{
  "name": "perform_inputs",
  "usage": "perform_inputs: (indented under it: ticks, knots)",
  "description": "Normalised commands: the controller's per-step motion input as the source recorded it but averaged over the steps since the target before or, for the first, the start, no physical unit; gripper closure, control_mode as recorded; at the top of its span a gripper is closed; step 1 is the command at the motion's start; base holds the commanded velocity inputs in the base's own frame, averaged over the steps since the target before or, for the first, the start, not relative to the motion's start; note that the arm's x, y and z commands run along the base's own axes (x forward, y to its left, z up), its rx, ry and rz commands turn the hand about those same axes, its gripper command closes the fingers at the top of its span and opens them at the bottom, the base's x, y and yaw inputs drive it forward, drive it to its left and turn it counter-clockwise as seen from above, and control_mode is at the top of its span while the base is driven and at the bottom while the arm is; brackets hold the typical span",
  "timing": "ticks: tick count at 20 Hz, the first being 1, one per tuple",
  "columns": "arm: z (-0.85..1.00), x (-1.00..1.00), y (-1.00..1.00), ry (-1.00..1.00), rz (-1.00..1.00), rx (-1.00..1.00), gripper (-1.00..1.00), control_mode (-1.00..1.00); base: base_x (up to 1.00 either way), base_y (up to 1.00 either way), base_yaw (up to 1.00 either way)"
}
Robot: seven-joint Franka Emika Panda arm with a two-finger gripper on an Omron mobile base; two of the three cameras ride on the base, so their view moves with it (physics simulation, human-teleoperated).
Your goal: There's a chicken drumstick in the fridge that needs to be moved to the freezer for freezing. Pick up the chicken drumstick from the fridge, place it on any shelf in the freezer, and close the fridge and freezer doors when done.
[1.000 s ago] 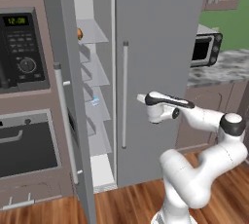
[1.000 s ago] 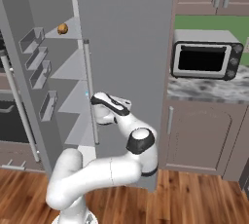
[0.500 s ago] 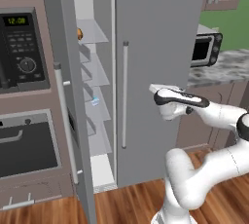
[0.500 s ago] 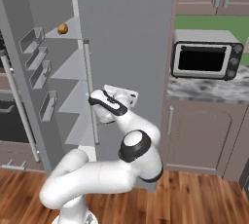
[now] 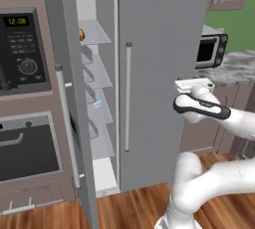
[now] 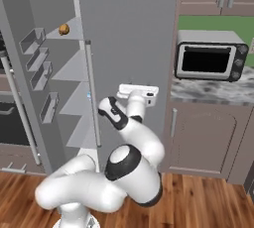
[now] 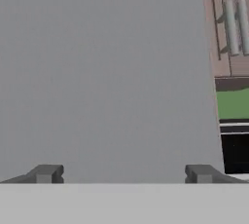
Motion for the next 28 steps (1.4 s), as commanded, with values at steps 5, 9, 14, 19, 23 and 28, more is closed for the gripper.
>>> perform_inputs:
  ticks: [5,9,14,19,23,28]
  knots:
    - [0.58,-0.48,-0.22,0.11,-0.36,-0.13,-1.0,-1.0,0.0,0.0,0.0]
    - [0.46,-0.48,-0.07,0.25,-0.43,-0.21,-1.0,-1.0,0.0,0.0,0.0]
    - [0.85,-0.85,-0.32,0.12,-0.17,-0.04,-1.0,-1.0,0.0,0.0,0.0]
    - [0.94,-1.0,-0.46,-0.16,0.12,-0.02,-1.0,-1.0,0.0,0.0,0.0]
    - [0.67,-1.0,-0.44,-0.21,0.31,-0.2,-1.0,-1.0,0.0,0.0,0.0]
    - [0.19,-1.0,0.09,0.13,0.37,-0.23,-1.0,-1.0,0.0,0.0,0.0]
